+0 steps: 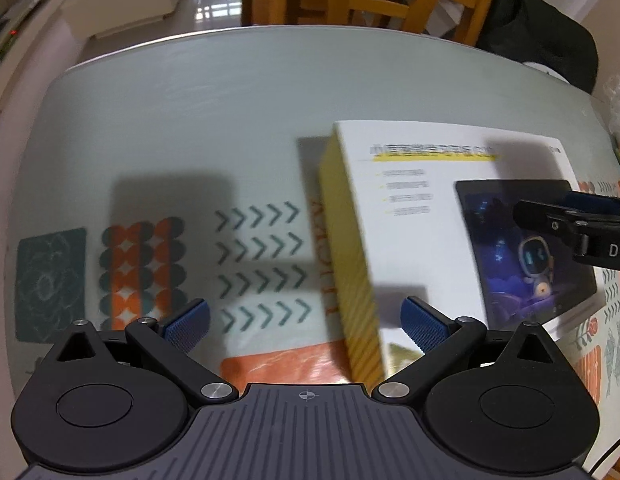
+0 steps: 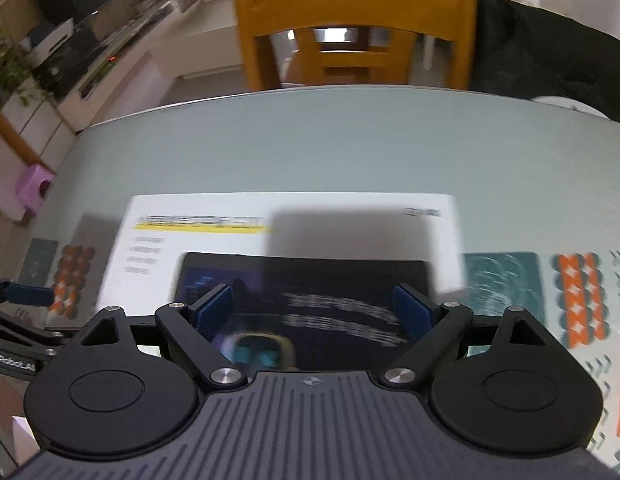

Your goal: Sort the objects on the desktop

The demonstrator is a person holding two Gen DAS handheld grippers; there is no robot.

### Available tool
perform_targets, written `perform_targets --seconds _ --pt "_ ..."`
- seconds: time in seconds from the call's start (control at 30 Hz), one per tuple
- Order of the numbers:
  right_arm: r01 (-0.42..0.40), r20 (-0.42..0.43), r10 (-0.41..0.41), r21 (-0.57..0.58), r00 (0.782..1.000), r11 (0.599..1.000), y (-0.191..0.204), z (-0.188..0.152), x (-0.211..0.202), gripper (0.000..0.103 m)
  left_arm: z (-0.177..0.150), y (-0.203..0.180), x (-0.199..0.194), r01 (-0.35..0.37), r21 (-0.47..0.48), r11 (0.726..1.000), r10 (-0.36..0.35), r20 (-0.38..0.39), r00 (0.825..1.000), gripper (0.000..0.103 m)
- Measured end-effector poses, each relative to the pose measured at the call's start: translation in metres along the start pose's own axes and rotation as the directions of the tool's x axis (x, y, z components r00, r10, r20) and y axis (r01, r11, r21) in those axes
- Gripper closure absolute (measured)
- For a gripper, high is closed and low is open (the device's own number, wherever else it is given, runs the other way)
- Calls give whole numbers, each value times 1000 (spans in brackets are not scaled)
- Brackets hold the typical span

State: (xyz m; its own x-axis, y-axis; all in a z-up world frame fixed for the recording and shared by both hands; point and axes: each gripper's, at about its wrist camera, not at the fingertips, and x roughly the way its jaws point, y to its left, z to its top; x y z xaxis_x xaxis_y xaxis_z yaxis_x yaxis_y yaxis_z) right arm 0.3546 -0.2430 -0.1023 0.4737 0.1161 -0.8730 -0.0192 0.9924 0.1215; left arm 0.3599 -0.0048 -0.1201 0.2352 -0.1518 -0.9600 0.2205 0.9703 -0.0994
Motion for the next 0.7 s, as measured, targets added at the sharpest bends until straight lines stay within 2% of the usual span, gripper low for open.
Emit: perform_targets --seconds 0.2,0.27,0.33,0.53,0.7 --pt "169 7 -169 10 986 986 2 8 7 0 1 18 -2 -7 -28 1000 7 2 1000 0" --pt "140 13 -142 70 990 988 -13 8 5 0 1 19 -3 2 -29 1000 -2 4 1000 0" --pt "108 10 -109 79 994 991 -22 8 3 0 0 17 -5 7 -18 1000 -7 5 1000 0" --pt "101 -17 -100 82 995 992 -42 5 -2 0 -2 12 -7 18 4 1000 -18 8 1000 0" --pt "18 -63 -9 153 998 988 -60 -7 -2 0 2 5 -7 9 29 1000 -9 19 1000 0"
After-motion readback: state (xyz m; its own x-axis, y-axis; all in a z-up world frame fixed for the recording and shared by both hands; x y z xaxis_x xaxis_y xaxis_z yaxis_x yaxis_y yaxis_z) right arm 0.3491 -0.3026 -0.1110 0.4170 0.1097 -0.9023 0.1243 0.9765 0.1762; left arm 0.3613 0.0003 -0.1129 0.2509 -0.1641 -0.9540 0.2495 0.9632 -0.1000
